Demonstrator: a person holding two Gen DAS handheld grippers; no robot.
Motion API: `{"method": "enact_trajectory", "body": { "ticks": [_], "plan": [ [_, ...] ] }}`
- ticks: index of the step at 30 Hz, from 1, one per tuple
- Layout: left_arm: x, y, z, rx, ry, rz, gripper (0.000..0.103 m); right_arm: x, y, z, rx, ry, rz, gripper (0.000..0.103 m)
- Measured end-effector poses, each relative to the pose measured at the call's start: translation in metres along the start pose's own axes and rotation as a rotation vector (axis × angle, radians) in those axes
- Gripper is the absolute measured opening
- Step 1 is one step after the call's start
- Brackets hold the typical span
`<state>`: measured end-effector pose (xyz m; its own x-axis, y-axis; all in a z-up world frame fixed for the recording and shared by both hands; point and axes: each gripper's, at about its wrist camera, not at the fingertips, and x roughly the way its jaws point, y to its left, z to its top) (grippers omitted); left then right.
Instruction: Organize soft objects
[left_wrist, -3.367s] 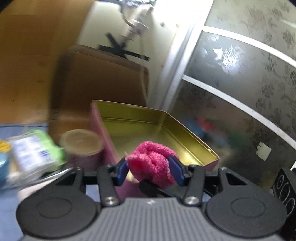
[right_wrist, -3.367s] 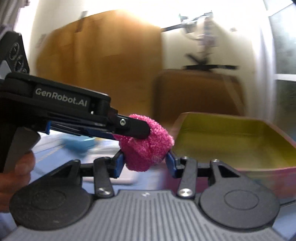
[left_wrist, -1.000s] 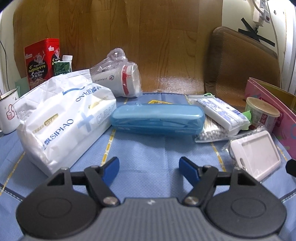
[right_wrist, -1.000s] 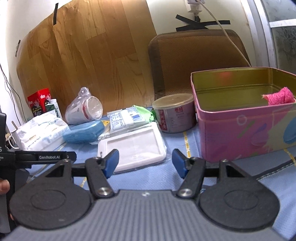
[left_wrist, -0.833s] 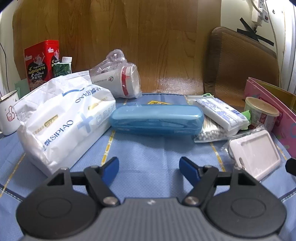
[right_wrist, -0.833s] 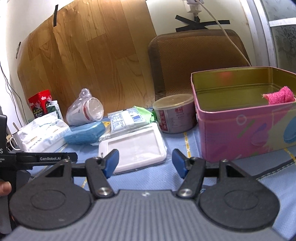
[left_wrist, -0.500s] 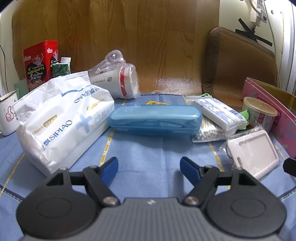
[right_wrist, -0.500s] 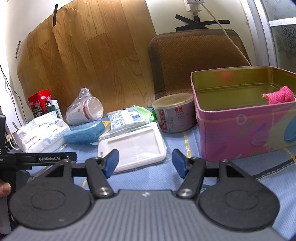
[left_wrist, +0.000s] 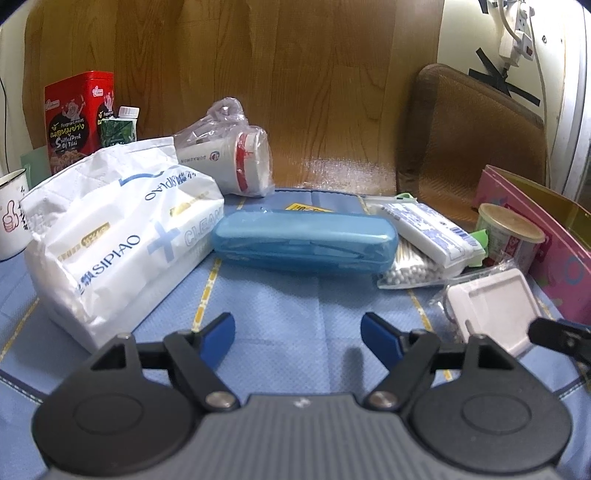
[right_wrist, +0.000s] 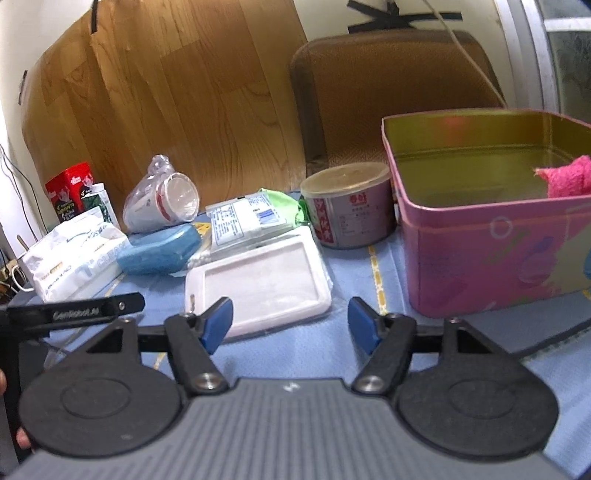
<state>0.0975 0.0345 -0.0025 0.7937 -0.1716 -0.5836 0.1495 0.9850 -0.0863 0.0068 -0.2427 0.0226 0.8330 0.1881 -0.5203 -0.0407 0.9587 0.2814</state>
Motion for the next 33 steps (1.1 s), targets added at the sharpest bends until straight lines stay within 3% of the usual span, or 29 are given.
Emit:
{"method": "enact_trajectory", "body": {
  "ticks": [5, 9, 11, 14, 16, 20, 22, 26, 28, 30, 31, 32, 33],
  "plan": [
    [-0.001, 0.002, 0.001, -0.013, -0.007, -0.015, 0.077, 0.021, 0.005, 0.011, -0.032, 0.025, 0.004, 0.081],
    [-0.003, 0.008, 0.000, -0.041, -0.020, -0.059, 0.076, 0.027, 0.005, 0.013, -0.026, 0.052, 0.022, 0.080],
    [-0.006, 0.011, 0.000, -0.057, -0.035, -0.087, 0.076, 0.022, 0.006, 0.009, -0.031, 0.052, 0.024, 0.056],
    [-0.011, 0.013, -0.002, -0.060, -0.063, -0.128, 0.074, 0.006, 0.011, -0.005, -0.042, 0.058, 0.055, 0.033],
    [-0.016, 0.011, -0.003, -0.048, -0.092, -0.153, 0.074, -0.008, 0.017, -0.015, -0.054, 0.060, 0.087, 0.028],
    [-0.017, 0.008, -0.003, -0.036, -0.088, -0.209, 0.075, -0.024, 0.020, -0.021, -0.054, 0.063, 0.163, 0.029],
    [-0.016, 0.008, -0.003, -0.052, -0.067, -0.247, 0.075, -0.023, 0.018, -0.016, -0.057, 0.053, 0.155, 0.033],
    [-0.001, 0.004, 0.000, -0.119, 0.029, -0.344, 0.076, -0.010, 0.013, -0.003, -0.042, 0.066, 0.158, 0.064],
    [0.005, -0.004, 0.001, -0.114, 0.049, -0.376, 0.075, 0.000, 0.015, 0.001, -0.063, 0.082, 0.153, 0.064],
    [0.008, -0.014, 0.000, -0.084, 0.055, -0.381, 0.064, 0.009, 0.019, 0.003, -0.080, 0.109, 0.176, 0.064],
    [0.009, -0.019, 0.000, -0.083, 0.067, -0.387, 0.057, 0.013, 0.022, 0.001, -0.086, 0.130, 0.200, 0.057],
    [0.005, -0.022, -0.002, -0.087, 0.065, -0.366, 0.057, 0.012, 0.025, 0.000, -0.096, 0.121, 0.198, 0.046],
    [0.002, -0.025, -0.003, -0.092, 0.070, -0.360, 0.057, 0.009, 0.030, -0.002, -0.110, 0.113, 0.176, 0.044]
  ]
}}
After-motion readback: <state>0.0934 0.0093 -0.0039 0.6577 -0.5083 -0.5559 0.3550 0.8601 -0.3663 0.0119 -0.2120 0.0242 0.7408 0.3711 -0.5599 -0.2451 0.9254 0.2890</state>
